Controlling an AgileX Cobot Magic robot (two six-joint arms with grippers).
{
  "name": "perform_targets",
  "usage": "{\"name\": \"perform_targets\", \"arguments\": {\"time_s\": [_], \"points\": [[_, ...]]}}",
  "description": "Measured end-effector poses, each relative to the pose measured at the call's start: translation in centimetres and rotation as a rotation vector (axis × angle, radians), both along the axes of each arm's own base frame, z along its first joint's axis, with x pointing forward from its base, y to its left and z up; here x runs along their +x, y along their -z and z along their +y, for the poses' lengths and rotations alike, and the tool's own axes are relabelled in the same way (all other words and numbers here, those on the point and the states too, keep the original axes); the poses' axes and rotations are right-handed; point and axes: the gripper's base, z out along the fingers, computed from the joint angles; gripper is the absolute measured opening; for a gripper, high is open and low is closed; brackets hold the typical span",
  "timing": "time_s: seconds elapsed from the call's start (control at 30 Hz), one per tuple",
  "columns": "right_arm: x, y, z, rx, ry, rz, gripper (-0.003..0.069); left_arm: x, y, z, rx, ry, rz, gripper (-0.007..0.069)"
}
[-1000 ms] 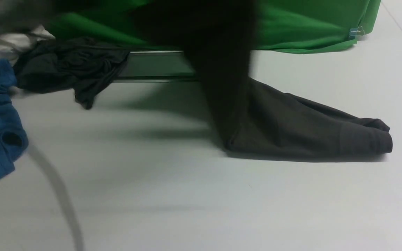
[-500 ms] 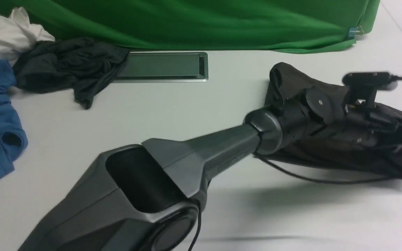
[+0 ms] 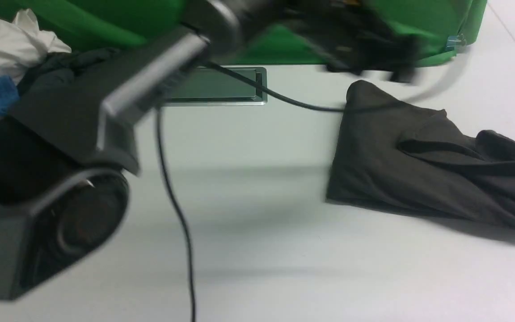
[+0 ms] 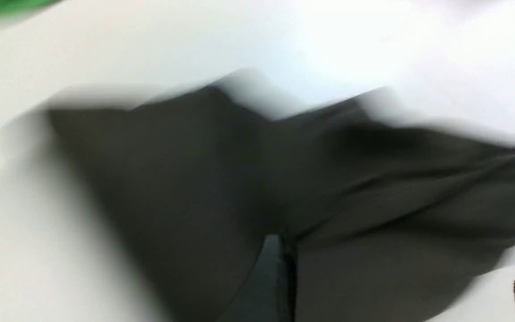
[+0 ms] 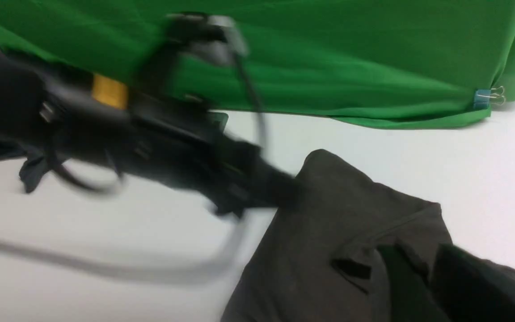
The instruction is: Fold a long-sleeved shirt on a white desktop.
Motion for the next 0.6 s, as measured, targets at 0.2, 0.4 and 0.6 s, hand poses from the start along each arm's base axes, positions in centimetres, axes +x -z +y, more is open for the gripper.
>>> {"name": "perform_targets", "arguments": {"time_s": [0.2,0.4,0.6], "points": [[0.0,0.0,0.0,-0.013,-0.007,-0.004,0.0173,3.0,8.0,3.6,0.013,0.020,0.297,0.0692],[0.7,0.4,0.1,-0.022,-0.009,0.019,0.0282,3.0,12.8,0.9,-0.088,0.097,0.348,0.0692],[2.3,1.8,0.4,-0.052,-0.021,0.086,0.0302,3.2,14.3,0.3,-0.168,0.139,0.348,0.0676]]}}
